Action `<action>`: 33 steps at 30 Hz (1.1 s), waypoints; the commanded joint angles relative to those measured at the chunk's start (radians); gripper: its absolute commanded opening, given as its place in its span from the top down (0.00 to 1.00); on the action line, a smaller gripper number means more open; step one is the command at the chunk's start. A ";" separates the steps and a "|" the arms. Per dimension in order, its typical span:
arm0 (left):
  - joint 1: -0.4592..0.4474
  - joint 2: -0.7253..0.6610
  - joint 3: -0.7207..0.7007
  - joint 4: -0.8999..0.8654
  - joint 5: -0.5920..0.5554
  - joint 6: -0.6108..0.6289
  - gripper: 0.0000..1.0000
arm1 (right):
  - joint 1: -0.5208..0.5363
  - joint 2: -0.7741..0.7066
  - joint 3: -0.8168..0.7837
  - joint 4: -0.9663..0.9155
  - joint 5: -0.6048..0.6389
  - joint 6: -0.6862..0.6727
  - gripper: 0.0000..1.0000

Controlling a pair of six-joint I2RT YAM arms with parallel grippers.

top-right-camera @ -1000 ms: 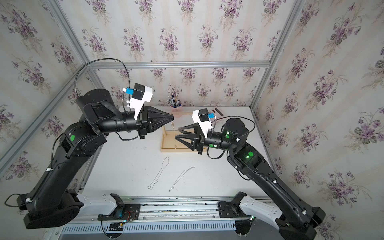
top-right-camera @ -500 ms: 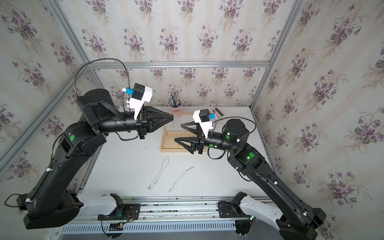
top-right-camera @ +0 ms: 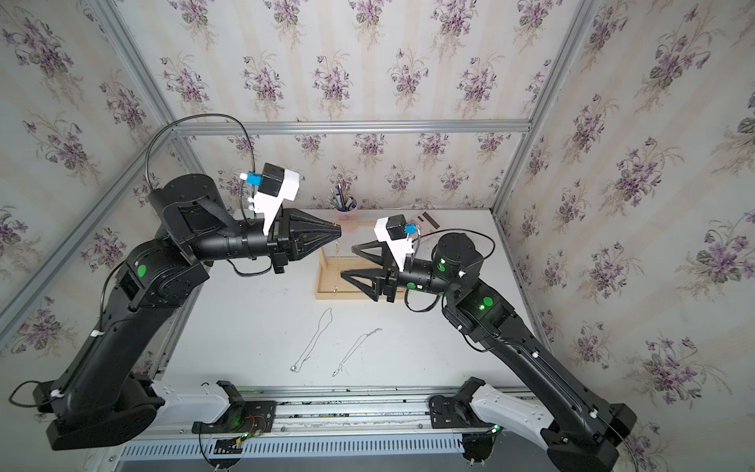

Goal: Hang the necklace on the jewelry display stand
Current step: Adjust the necklace.

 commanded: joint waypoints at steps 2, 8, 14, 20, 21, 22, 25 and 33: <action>0.000 -0.003 0.009 0.010 0.016 0.010 0.90 | 0.001 0.010 0.002 0.039 -0.016 -0.008 0.33; 0.000 -0.003 0.011 0.009 0.019 0.010 0.90 | 0.001 0.017 0.002 0.045 -0.021 -0.010 0.35; 0.000 -0.002 0.011 0.012 0.023 0.010 0.89 | 0.002 0.019 0.002 0.045 -0.017 -0.015 0.40; 0.000 -0.003 0.010 0.013 0.025 0.009 0.89 | 0.001 0.015 -0.006 0.043 -0.008 -0.019 0.40; 0.000 -0.003 0.009 0.013 0.025 0.010 0.89 | 0.001 0.014 -0.008 0.045 -0.005 -0.020 0.41; 0.000 -0.003 0.009 0.014 0.025 0.010 0.89 | 0.001 0.014 -0.009 0.046 -0.005 -0.020 0.42; 0.000 -0.003 0.009 0.015 0.030 0.010 0.89 | 0.001 0.019 -0.009 0.051 -0.001 -0.021 0.42; 0.000 -0.003 0.009 0.013 0.042 0.014 0.89 | 0.001 0.028 -0.008 0.051 0.024 -0.032 0.42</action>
